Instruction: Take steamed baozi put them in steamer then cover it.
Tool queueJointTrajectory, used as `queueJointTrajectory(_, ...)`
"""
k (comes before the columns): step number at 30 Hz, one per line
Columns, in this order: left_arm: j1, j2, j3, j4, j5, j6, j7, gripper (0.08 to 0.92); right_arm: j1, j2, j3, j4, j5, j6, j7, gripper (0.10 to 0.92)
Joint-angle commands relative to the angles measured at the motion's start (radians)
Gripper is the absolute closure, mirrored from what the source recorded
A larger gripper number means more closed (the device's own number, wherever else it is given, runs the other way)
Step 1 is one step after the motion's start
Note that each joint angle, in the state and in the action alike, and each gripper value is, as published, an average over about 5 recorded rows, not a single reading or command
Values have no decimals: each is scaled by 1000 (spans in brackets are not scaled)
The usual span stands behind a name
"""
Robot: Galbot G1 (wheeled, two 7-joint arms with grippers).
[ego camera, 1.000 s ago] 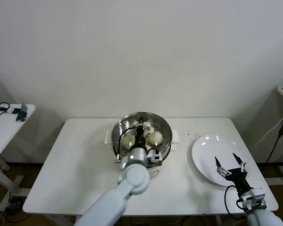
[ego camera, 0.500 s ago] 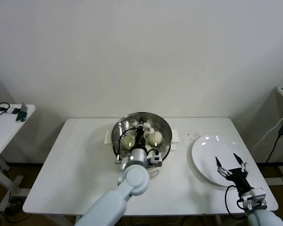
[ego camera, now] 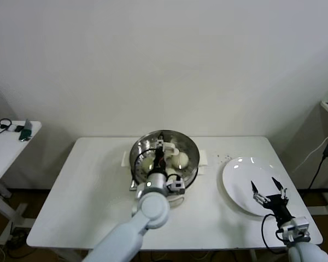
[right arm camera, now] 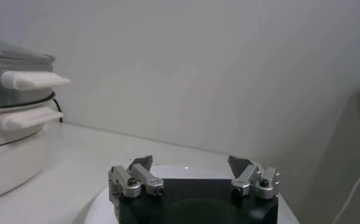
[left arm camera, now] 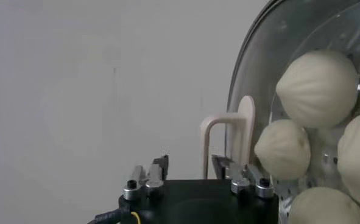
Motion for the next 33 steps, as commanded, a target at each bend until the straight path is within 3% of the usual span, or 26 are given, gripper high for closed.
queueJointTrajectory(1, 23, 57, -7, -131, -54, 49, 4, 435, 3, -2, 0, 16, 18, -58, 10, 203)
queueJointTrajectory(10, 85, 126, -39, -278, -137, 49, -7, 200, 3, -3, 8, 41, 34, -130, 33, 203)
queueJointTrajectory(24, 252, 302, -132, -467, -519, 35, -24, 177, 22, -11, 11, 36, 14, -149, 38, 203)
queueJointTrajectory(27, 295, 324, -201, -470, -558, -14, -78, 177, 19, -10, 12, 40, 14, -146, 38, 203)
queueJointTrajectory(33, 346, 337, -398, -449, -797, -175, -274, 177, 5, -8, 8, 49, 16, -126, 35, 203)
